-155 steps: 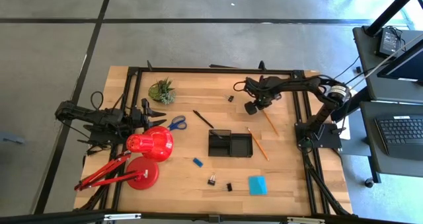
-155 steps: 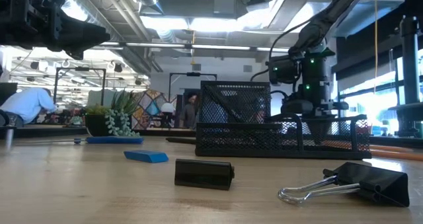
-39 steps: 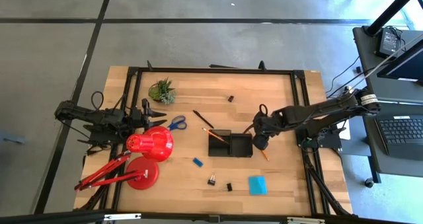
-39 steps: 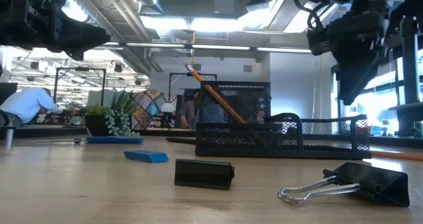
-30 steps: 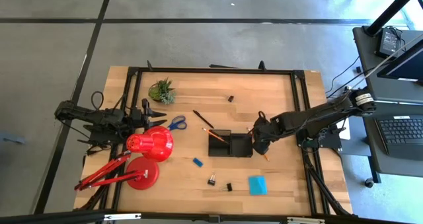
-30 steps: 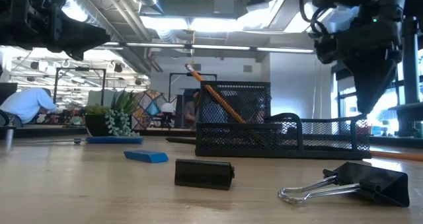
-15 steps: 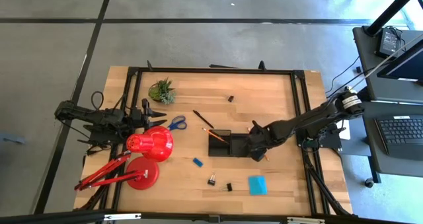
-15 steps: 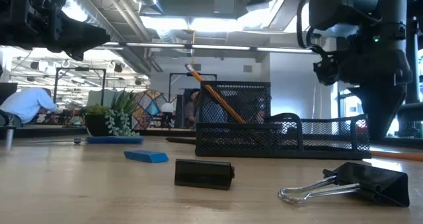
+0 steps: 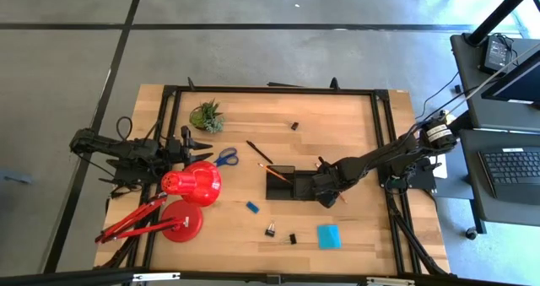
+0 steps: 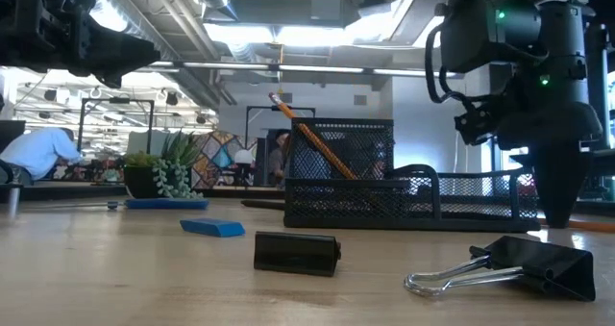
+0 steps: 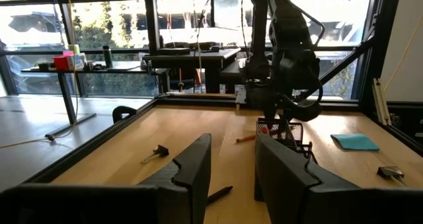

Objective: Pick and place office supplies into organizer
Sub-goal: Put the orange pencil into the black desk organizer

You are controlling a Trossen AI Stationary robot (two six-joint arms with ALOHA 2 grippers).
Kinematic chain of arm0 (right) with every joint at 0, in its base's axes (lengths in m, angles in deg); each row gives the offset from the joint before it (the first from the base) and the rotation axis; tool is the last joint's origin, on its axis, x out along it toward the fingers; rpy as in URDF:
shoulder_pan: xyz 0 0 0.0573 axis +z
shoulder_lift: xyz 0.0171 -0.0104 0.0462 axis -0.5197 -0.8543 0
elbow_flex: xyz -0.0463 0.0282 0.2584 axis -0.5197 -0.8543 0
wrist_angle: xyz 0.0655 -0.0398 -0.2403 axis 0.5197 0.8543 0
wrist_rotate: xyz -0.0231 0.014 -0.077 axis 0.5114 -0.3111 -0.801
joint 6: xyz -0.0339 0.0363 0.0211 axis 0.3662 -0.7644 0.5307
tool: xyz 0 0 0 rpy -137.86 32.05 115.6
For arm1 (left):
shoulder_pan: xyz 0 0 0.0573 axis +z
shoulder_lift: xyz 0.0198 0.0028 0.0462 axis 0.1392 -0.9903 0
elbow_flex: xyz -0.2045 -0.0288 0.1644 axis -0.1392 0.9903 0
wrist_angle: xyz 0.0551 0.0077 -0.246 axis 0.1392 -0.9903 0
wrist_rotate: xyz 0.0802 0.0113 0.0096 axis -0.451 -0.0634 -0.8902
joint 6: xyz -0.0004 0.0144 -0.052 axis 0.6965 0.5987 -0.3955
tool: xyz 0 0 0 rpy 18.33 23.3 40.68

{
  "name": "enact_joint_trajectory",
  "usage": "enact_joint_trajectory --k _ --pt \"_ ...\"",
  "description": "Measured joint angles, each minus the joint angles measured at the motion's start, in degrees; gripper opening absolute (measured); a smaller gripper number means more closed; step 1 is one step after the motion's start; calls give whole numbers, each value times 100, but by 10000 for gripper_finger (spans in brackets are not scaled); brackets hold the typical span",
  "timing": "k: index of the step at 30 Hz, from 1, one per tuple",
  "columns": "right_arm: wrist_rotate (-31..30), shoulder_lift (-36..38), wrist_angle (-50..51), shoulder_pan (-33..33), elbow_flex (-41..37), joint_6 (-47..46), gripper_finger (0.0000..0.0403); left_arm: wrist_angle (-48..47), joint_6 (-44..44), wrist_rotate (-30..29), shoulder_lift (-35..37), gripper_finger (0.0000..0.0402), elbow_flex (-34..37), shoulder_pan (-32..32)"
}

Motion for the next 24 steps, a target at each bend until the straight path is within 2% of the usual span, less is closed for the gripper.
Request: enact_joint_trajectory --k 5,17,21,24 --pt "43 -8 -17 0 -9 -31 133 0 -2 0 0 111 1 1" --pt "121 40 -371 -21 -252 -31 29 0 -63 0 0 111 0 2" --pt "181 78 -425 -76 -365 -166 22 0 -63 0 0 111 -1 2" --pt "144 164 -425 -79 -391 -167 31 0 -63 0 0 111 0 1"
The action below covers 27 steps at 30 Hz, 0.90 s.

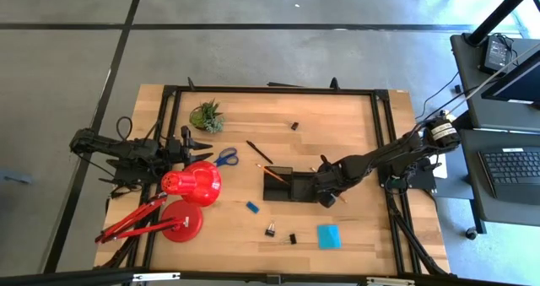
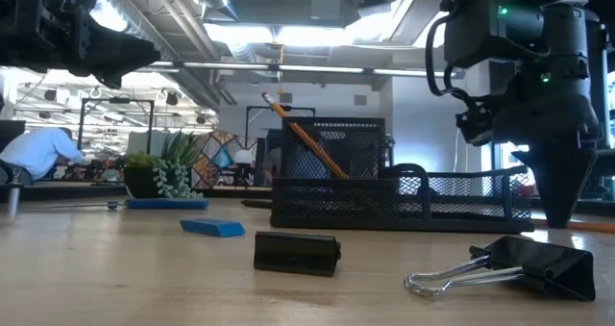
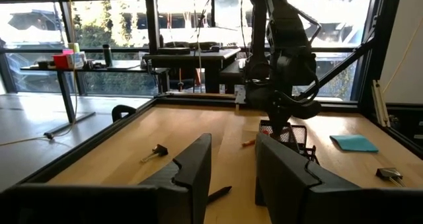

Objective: Pick and place office supplies into organizer
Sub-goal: Put the orange pencil into the black desk organizer

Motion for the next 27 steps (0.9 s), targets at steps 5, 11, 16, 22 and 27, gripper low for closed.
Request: enact_joint_trajectory --k 5,11,16,22,27 --pt "-198 219 29 -55 -65 -67 33 0 2 0 0 111 0 1" --pt "-210 280 70 -467 -146 198 18 0 9 0 0 111 1 -1" --pt "-23 333 -60 -980 -340 548 19 0 14 0 0 111 0 1" --pt "282 356 -92 -1564 -388 1152 20 0 15 0 0 111 -1 1" --pt "316 356 -124 -1928 -396 1423 20 0 13 0 2 111 -1 1"
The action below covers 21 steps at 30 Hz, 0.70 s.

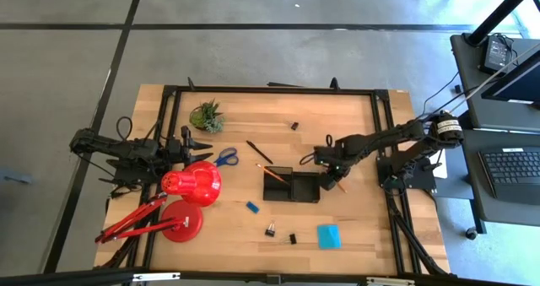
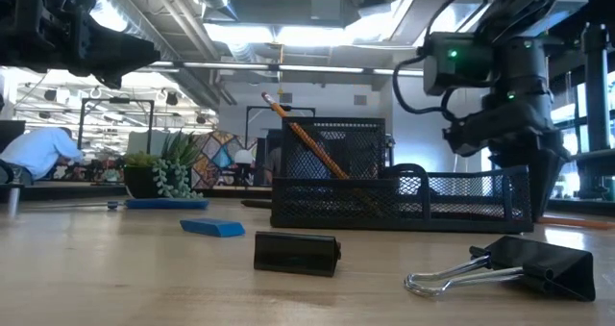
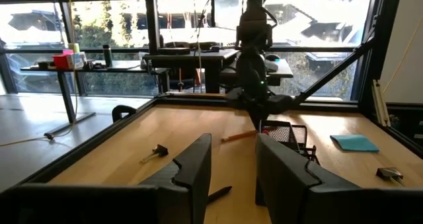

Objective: Pick and place office supplies into organizer
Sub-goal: Put the orange pencil into the black desk organizer

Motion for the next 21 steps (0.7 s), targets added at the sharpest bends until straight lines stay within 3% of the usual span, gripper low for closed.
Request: enact_joint_trajectory --k 6,21 --pt "-178 0 -14 -252 34 351 20 0 2 0 -2 111 1 0" --pt "-1597 -31 -557 -1206 46 1150 20 0 2 0 -2 111 0 -2"
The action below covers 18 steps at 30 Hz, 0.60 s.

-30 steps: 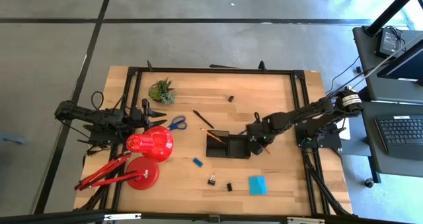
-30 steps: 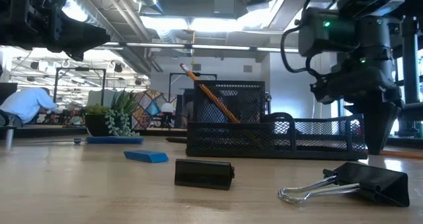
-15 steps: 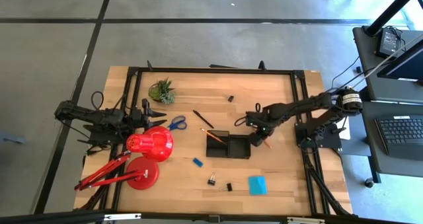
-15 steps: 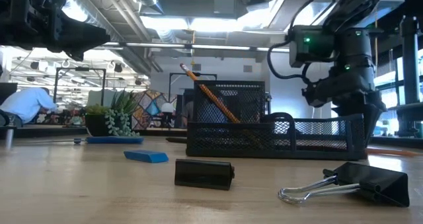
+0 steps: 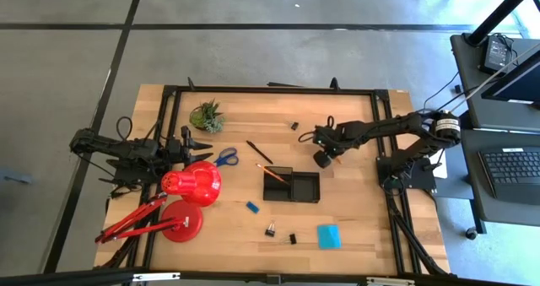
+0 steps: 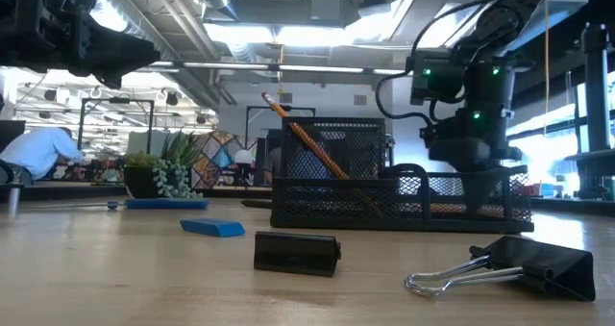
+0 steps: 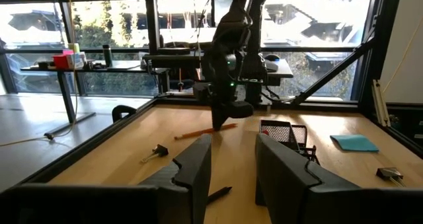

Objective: Pick and place office supplies into organizer
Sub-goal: Put the orange pencil into the black desk organizer

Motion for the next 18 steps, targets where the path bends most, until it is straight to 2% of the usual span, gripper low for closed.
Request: enact_joint_trajectory --k 8,18 --pt "73 -2 9 -141 -2 260 29 0 0 0 0 111 0 0" --pt "119 -4 24 -141 -4 310 99 0 0 0 0 111 0 2"
